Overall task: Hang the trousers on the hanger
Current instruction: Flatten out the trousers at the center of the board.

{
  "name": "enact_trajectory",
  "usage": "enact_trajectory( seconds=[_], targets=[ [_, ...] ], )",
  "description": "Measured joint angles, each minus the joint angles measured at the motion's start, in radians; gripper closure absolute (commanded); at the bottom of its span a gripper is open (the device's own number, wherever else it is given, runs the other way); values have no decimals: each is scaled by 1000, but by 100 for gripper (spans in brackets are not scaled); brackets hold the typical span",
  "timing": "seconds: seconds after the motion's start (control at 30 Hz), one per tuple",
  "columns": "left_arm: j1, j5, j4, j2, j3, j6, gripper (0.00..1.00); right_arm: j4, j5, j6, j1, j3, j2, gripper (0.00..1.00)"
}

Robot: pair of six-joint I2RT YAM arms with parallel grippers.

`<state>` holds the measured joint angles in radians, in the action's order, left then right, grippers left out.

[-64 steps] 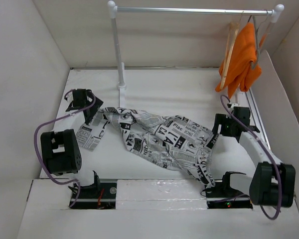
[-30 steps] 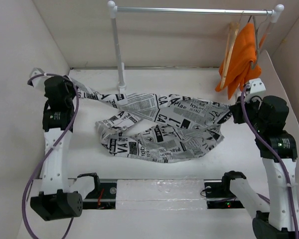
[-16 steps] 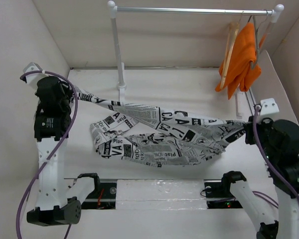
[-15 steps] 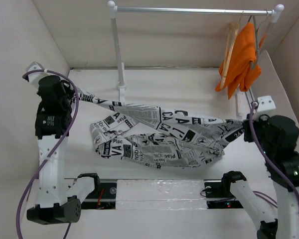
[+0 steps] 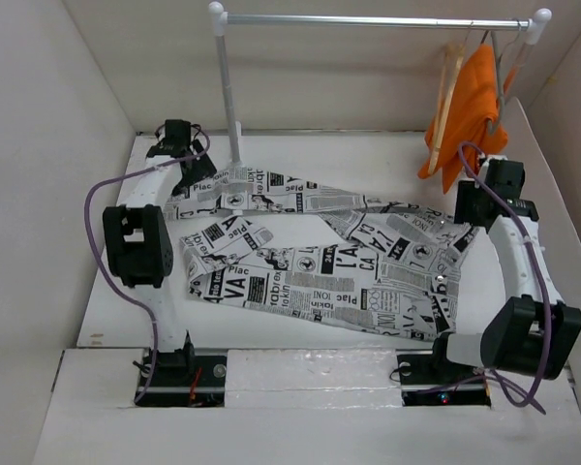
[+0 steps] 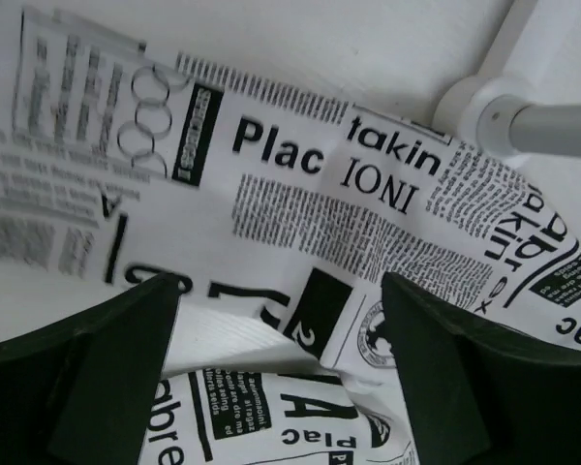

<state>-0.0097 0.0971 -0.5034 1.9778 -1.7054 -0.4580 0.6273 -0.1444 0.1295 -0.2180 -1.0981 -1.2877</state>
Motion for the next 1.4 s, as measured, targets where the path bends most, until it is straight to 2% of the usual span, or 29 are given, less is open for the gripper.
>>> enact_trajectory(
  seconds=[0.07,0.1,0.17,0.2,0.23,0.27,0.3,0.37,0.4,0.47,0.5,0.57,0.63,0.67,0.7,0.8,0.97,1.07,1.13,1.17,1.3,1.4],
  targets=[
    [5,-7,38,-85,148,-25,27,-16,45,-2,-3,-6,-3,28],
    [14,-14,49,-147,225,-36,33,-23,74,-3,5,-4,13,36],
    [44,-10,95,-312,404,-68,39,-53,139,-7,32,31,93,63],
    [58,0,102,-394,477,-82,39,-76,176,-14,52,66,153,96],
    [72,19,116,-466,539,-99,38,-94,208,-20,74,108,220,100],
    [83,39,137,-531,597,-116,36,-95,242,-32,77,113,227,100],
    [89,56,155,-579,649,-134,35,-100,270,-37,122,177,336,100],
    [107,63,205,-641,750,-172,32,-130,320,-45,188,269,441,100],
    [119,55,223,-650,787,-191,31,-118,350,-48,224,312,492,99],
    [163,29,272,-640,855,-232,31,-98,398,-50,308,382,561,90],
    [187,11,292,-624,876,-251,31,-84,415,-50,348,404,584,80],
    [226,-10,326,-558,879,-288,32,-60,426,-48,429,430,604,68],
    [237,-28,359,-479,856,-320,34,-43,417,-48,497,438,607,61],
    [235,-47,382,-399,821,-346,35,-34,410,-48,534,438,604,54],
    [234,-48,386,-391,817,-349,35,-27,403,-48,563,438,602,54],
    [233,-65,425,-299,761,-397,35,-3,356,-74,645,437,599,45],
    [233,-71,491,-213,692,-451,41,37,294,-119,698,437,580,43],
    [233,-64,514,-166,647,-462,50,31,285,-145,738,437,550,43],
    [233,-63,529,-138,623,-469,78,7,278,-162,788,437,515,41],
    [233,-58,525,-121,608,-469,100,-7,272,-169,821,437,495,37],
    [233,-61,507,-76,560,-476,100,-68,249,-188,933,433,366,30],
    [233,-64,503,-74,559,-472,100,-123,237,-191,996,426,230,29]
  ],
)
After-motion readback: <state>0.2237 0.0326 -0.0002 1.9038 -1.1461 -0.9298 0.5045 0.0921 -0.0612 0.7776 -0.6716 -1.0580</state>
